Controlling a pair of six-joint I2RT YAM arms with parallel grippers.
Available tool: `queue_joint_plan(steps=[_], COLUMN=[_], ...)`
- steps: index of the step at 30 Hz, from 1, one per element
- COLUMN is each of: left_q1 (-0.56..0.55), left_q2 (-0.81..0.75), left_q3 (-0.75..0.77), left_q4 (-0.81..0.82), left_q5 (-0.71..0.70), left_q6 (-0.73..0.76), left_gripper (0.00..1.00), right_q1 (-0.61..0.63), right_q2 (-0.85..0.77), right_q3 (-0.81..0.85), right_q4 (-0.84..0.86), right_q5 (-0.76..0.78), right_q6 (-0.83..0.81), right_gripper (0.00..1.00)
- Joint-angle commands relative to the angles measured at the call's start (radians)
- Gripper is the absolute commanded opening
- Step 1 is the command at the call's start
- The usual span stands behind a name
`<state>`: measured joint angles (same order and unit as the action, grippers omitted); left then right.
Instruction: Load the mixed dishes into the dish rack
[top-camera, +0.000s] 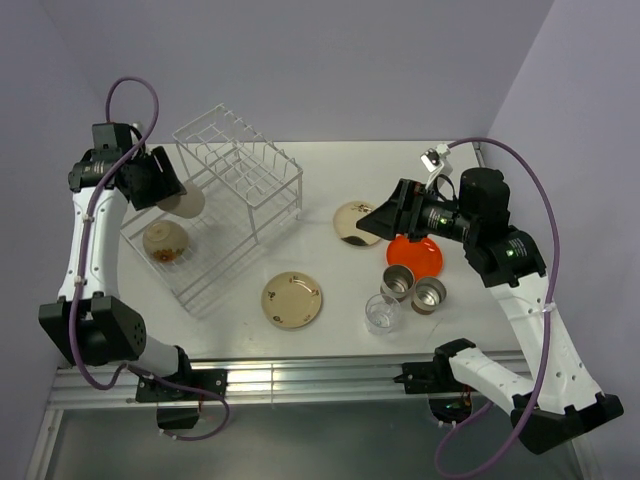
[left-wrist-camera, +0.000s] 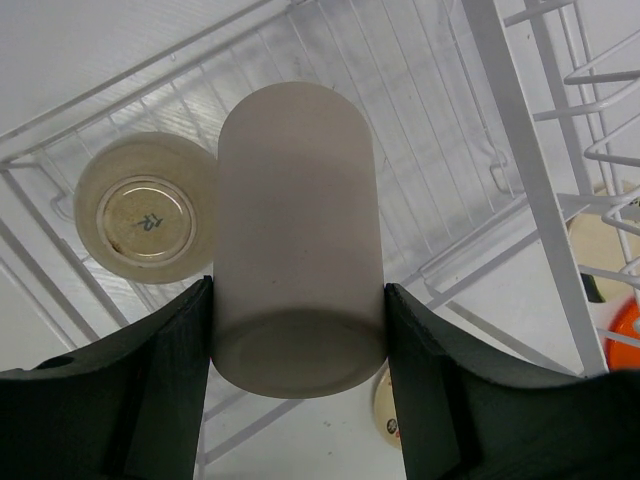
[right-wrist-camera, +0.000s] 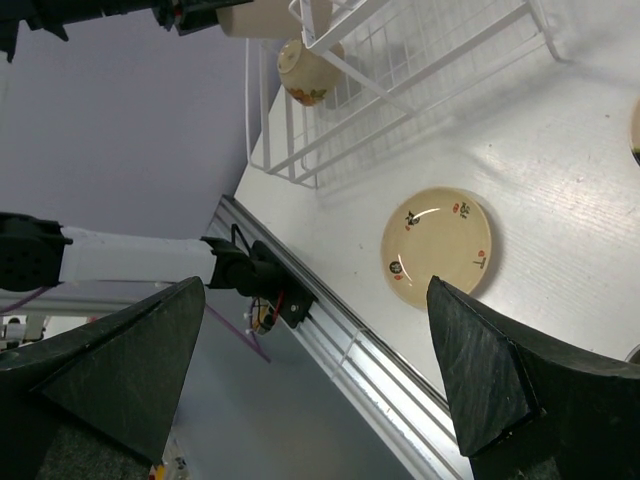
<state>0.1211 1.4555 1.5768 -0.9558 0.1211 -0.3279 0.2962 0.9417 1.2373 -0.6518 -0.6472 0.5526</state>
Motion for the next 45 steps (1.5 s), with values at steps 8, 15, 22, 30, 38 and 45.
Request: queue_joint_plan(steps=[8, 15, 22, 30, 38, 45], left_q1=[-0.003, -0.012, -0.014, -0.015, -0.014, -0.014], left_q2=[0.144, 0.258, 0.353, 0.434, 0.499, 0.505], left_q3=[0.080, 0.160, 0.245, 0.318, 0.411, 0.407], left_q4=[0.054, 0.054, 0.029, -0.012, -0.073, -0.058], left_q5=[0.026, 0.011, -0.009, -0.047, -0.066, -0.064], left_q6=[0.012, 0.015, 0.032, 0.062, 0.093, 0.098], left_gripper=[0.00, 0.00, 0.00, 0.00, 0.09, 0.48], right_q1=[-0.003, -0.003, -0.003, -0.003, -0.003, -0.003], right_q2=[-0.014, -0.004, 0.012, 0.034, 0.045, 0.054], right_q3=[0.001, -0.004, -0.010, -0.016, -0.013, -0.009], right_q4=[0.031, 0.040, 0.046, 0.046, 0.044, 0.040], right_q5=[0.001, 0.011, 0.024, 0.050, 0.066, 0.073], right_q6=[-0.020, -0.016, -0.014, -0.017, -0.017, -0.017], right_gripper=[1.00, 1.00, 1.00, 1.00, 1.00, 1.00])
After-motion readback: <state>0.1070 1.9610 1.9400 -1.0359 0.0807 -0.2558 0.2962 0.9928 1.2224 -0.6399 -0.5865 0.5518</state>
